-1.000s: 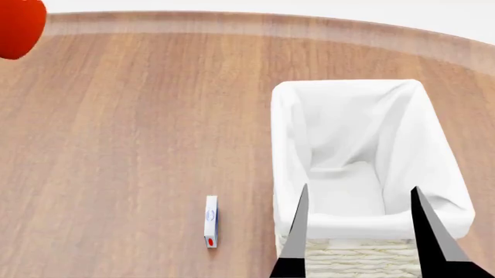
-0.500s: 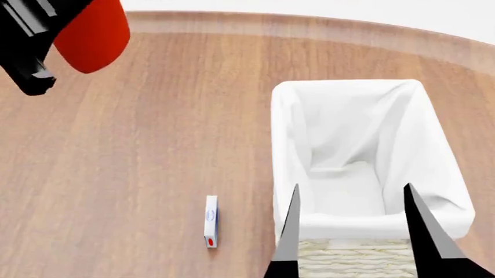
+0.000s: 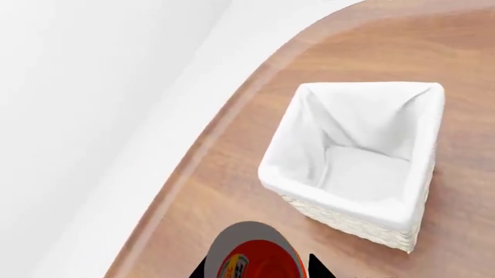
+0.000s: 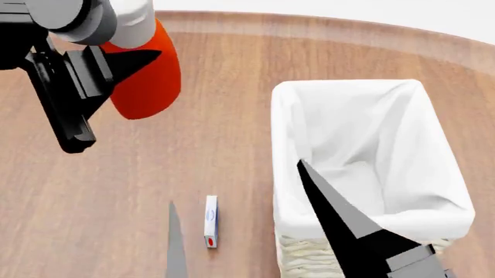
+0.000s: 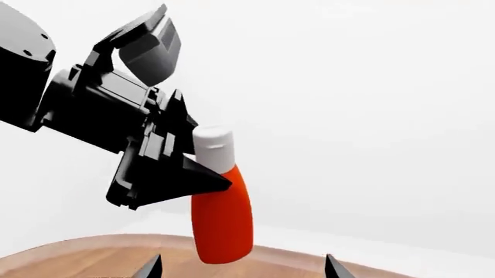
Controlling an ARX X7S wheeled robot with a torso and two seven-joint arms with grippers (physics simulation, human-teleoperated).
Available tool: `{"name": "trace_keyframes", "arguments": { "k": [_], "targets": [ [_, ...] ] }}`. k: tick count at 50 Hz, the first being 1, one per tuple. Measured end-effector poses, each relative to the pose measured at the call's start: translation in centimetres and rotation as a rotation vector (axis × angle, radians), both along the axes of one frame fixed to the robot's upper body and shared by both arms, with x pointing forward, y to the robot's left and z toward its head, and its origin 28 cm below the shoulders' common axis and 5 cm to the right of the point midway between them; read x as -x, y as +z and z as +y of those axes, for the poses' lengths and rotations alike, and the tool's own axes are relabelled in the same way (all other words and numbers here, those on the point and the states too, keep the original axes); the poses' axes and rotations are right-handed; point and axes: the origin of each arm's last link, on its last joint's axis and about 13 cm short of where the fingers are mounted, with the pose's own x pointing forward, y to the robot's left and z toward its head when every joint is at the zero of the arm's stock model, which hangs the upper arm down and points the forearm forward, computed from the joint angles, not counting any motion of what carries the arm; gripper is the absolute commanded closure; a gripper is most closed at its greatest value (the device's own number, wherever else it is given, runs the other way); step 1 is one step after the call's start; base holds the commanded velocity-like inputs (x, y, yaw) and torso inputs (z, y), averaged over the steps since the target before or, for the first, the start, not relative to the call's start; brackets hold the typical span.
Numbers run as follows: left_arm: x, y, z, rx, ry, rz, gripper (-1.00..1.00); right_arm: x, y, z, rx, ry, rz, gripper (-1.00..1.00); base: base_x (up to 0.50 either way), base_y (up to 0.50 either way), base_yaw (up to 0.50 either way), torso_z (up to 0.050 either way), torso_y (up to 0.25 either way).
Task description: Pick up the ketchup, and put it in the basket.
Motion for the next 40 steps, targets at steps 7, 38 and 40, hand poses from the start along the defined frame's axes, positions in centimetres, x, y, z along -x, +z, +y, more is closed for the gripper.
{"name": "trace_keyframes", "arguments": {
  "k": [7,38,40],
  "targets": [
    [0.0,-0.2,-0.3,-0.003,-0.037,0.027,1.0,0.9,0.5,-0.3,0.024,0.083,0.014,-1.0,0.0,0.0,0.0,0.0,0.001],
    [0.3,-0.1,-0.4,0.094,-0.118,0.118,1.0,2.0,1.4,-2.2,0.076,0.124,0.025,-1.0,0.0,0.0,0.0,0.0,0.0],
    [0.3,-0.1,-0.4,0.098,-0.121,0.122,1.0,2.0,1.4,-2.2,0.07,0.123,0.023,-1.0,0.0,0.0,0.0,0.0,0.0]
  ]
}}
